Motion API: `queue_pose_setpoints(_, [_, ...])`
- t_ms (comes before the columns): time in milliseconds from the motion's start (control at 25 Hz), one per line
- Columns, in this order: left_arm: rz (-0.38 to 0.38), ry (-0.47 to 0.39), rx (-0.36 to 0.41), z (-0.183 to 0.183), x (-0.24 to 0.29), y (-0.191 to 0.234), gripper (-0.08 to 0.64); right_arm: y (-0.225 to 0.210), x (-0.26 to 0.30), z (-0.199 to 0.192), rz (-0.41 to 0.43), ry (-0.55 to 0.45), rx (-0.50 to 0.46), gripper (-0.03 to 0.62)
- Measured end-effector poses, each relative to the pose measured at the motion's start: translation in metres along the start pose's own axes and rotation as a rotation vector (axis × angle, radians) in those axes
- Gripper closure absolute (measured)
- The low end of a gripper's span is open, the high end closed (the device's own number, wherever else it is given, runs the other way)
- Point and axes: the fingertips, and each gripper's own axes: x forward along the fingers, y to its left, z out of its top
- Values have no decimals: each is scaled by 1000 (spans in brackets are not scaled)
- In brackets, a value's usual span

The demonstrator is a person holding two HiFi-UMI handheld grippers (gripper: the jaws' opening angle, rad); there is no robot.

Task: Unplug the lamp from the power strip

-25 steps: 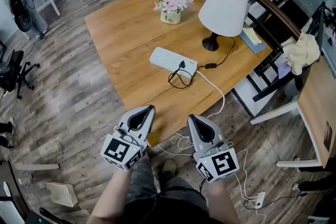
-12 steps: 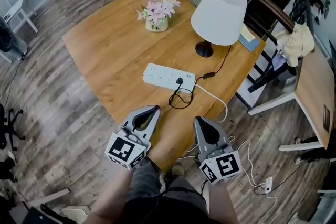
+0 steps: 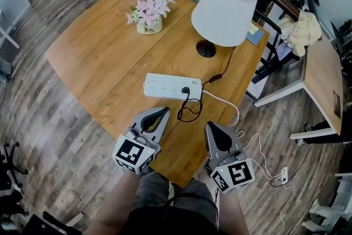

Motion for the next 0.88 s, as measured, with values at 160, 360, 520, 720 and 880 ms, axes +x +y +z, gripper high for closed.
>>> queue_pose_setpoints(160, [-43,24,-11,-11,9,10,565,0,1,-5,-57,6,11,584])
queue_pose_setpoints(360, [-46,35,-18,-19,26,20,565,-13,10,-12,-68,41,-5,584])
queue_pose_setpoints(520, [-8,57,-37,-29,36,32,565,-31,36,-18,-8,84,-33,584])
queue_pose_setpoints(720, [71,84,-50,-41,56,45,565,-52,81,-34,133,185,-140,584])
queue_pose_setpoints(880, [120,112,-41,-52,71,51,565,-57,113,-44,245,290,-264,584])
